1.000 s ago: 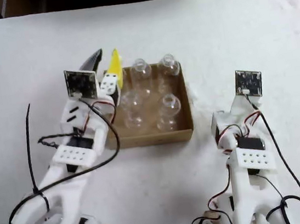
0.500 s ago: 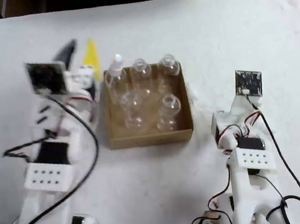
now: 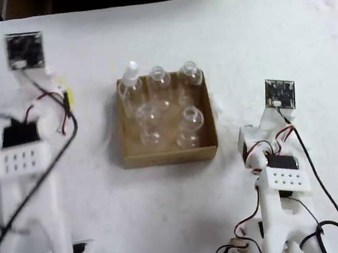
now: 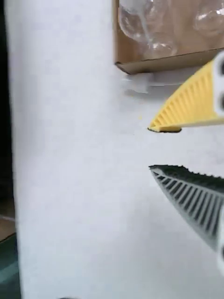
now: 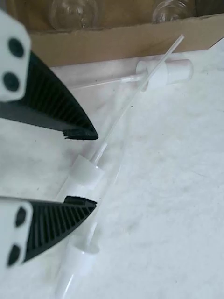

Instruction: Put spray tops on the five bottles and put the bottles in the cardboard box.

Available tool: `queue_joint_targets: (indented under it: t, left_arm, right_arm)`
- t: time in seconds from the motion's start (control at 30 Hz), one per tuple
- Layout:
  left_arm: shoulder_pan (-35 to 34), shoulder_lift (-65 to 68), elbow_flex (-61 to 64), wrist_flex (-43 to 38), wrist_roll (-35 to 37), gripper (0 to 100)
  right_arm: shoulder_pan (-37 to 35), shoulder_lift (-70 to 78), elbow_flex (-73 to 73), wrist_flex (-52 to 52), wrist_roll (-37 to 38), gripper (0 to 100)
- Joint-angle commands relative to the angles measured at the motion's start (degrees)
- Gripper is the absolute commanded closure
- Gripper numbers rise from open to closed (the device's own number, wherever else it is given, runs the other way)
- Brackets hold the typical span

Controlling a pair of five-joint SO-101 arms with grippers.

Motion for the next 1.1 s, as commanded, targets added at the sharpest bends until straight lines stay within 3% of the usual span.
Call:
queue_joint_targets:
  t: [0.0, 0.13, 0.4, 0.67, 1.07]
  left_arm:
    - [1.9, 12.6, -8.8, 1.8, 2.1, 89]
    - [2.0, 25.9, -17.6, 2.3, 10.2, 88]
    - [3.4, 41.5, -27.1, 2.4, 15.7, 76]
    - [7.7, 45.9, -29.5, 0.6, 16.7, 76]
    - [7.3, 56.6, -38.1, 0.1, 16.7, 76]
  right_arm:
    - [-0.2, -0.7, -0.4, -0.8, 0.7, 81.8]
    - [-0.2, -0.7, -0.4, -0.8, 0.7, 81.8]
    - [-0.5, -0.7, -0.4, -1.0, 0.7, 81.8]
    - [-0.5, -0.7, -0.4, -1.2, 0.7, 81.8]
    - [-0.5, -0.7, -0.4, -1.1, 0.7, 81.8]
